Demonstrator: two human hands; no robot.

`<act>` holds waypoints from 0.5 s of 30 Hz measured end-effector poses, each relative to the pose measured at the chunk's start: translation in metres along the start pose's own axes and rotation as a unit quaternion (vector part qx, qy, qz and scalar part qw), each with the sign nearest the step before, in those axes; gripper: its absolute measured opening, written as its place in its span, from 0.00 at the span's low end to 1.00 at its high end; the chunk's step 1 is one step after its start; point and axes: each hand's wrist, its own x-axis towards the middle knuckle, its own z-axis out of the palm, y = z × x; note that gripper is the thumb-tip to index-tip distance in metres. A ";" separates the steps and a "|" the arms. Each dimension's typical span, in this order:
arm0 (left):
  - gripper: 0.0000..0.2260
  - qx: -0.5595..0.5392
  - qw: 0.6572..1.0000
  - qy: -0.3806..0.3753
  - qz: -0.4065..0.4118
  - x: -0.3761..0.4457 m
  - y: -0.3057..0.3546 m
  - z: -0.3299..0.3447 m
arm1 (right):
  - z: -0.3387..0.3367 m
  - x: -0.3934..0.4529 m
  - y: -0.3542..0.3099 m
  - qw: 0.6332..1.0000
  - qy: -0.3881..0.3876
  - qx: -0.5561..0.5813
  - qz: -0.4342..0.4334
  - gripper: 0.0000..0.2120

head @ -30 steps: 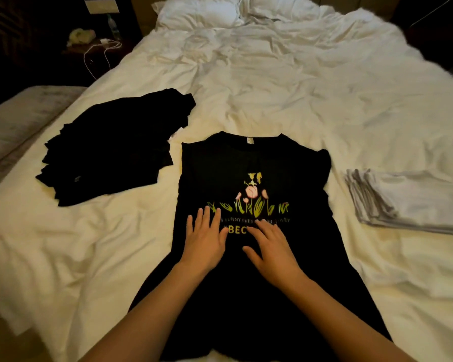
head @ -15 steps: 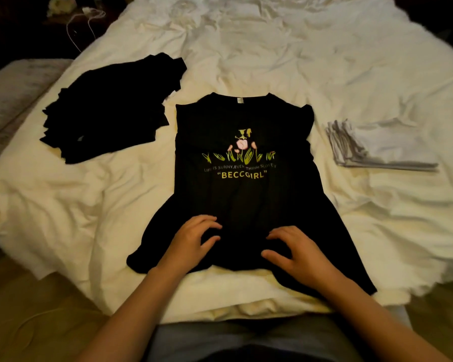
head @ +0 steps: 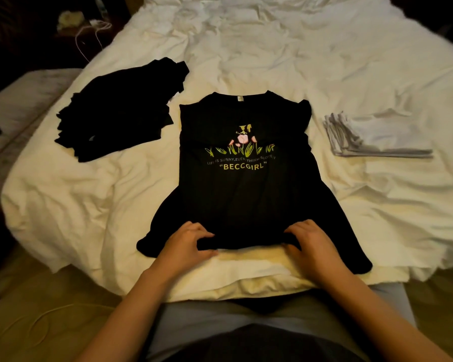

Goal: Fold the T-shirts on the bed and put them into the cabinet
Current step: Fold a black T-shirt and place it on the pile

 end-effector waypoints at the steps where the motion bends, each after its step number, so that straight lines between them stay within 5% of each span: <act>1: 0.16 0.023 1.000 0.009 0.001 -0.001 0.000 0.000 | -0.003 -0.003 -0.001 1.000 0.011 -0.003 0.012 0.13; 8: 0.13 0.006 0.991 0.111 -0.070 -0.014 0.012 -0.003 | -0.013 -0.011 -0.006 0.989 0.075 0.075 0.101 0.14; 15: 0.10 -0.007 0.992 0.114 -0.052 -0.009 0.013 -0.015 | -0.015 -0.006 -0.012 0.982 0.101 0.104 0.121 0.13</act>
